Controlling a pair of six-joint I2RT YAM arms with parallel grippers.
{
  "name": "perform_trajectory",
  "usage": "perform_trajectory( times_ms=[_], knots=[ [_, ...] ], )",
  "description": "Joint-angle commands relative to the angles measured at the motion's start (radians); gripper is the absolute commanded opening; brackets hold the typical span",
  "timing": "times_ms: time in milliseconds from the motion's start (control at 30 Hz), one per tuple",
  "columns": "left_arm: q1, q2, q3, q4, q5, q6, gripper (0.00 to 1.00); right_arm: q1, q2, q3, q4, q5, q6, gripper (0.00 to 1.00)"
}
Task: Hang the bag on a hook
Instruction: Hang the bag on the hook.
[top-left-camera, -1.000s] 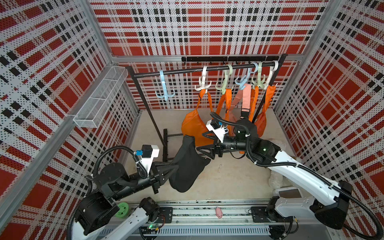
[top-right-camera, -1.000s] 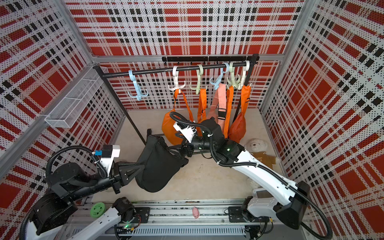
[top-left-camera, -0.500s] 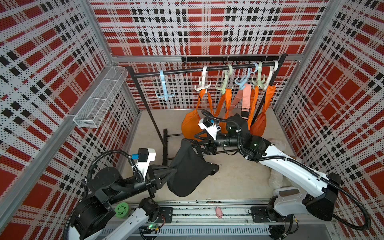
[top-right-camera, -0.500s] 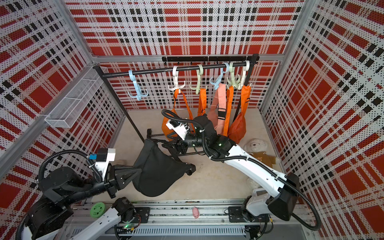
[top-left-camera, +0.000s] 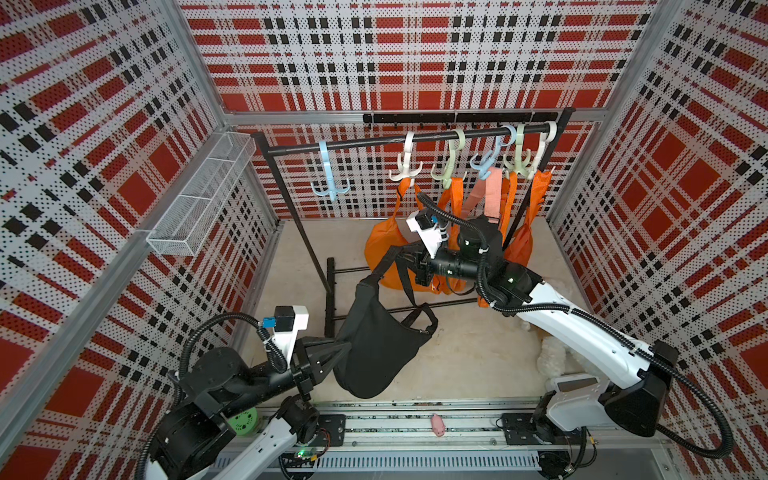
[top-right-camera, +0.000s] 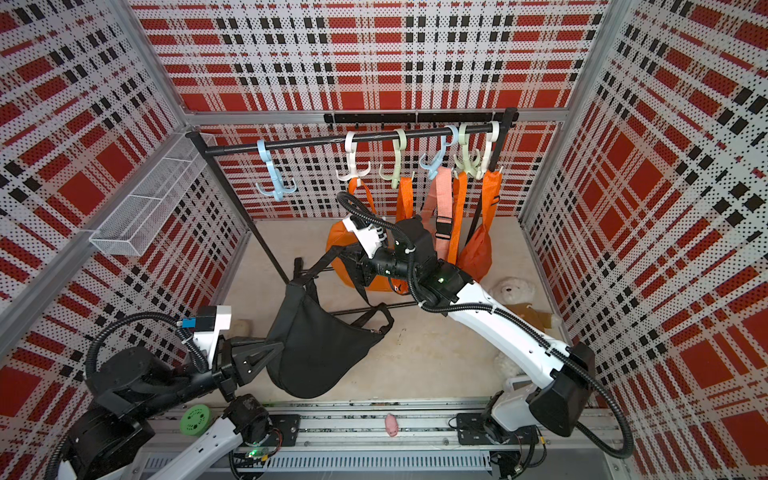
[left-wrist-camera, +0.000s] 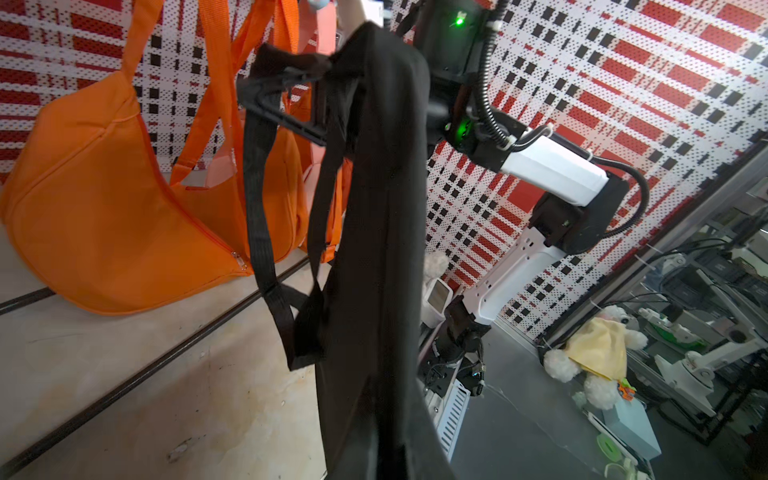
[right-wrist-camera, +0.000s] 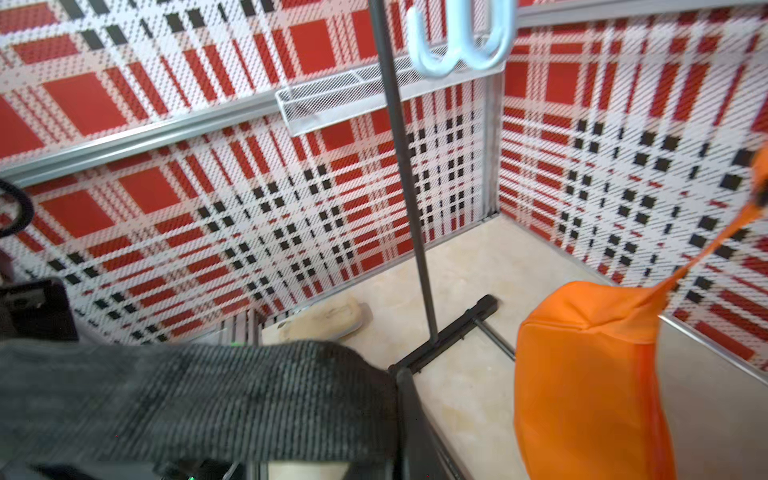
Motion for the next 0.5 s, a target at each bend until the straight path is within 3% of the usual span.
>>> perform_trajectory(
  times_ms=[0,200,467],
  knots=[
    [-0.006,-0.054,0.003,0.031,-0.141,-0.028,0.00,-0.004,0.024,0.081,0.045,0.087,-0.004,0.00],
    [-0.084,-0.066,0.016,-0.006,-0.374,-0.057,0.00,-0.005,0.114,0.235,-0.028,0.036,-0.023,0.00],
    [-0.276,0.014,0.072,-0.008,-0.751,-0.025,0.00,0.030,0.273,0.435,-0.089,0.033,-0.033,0.00]
  ],
)
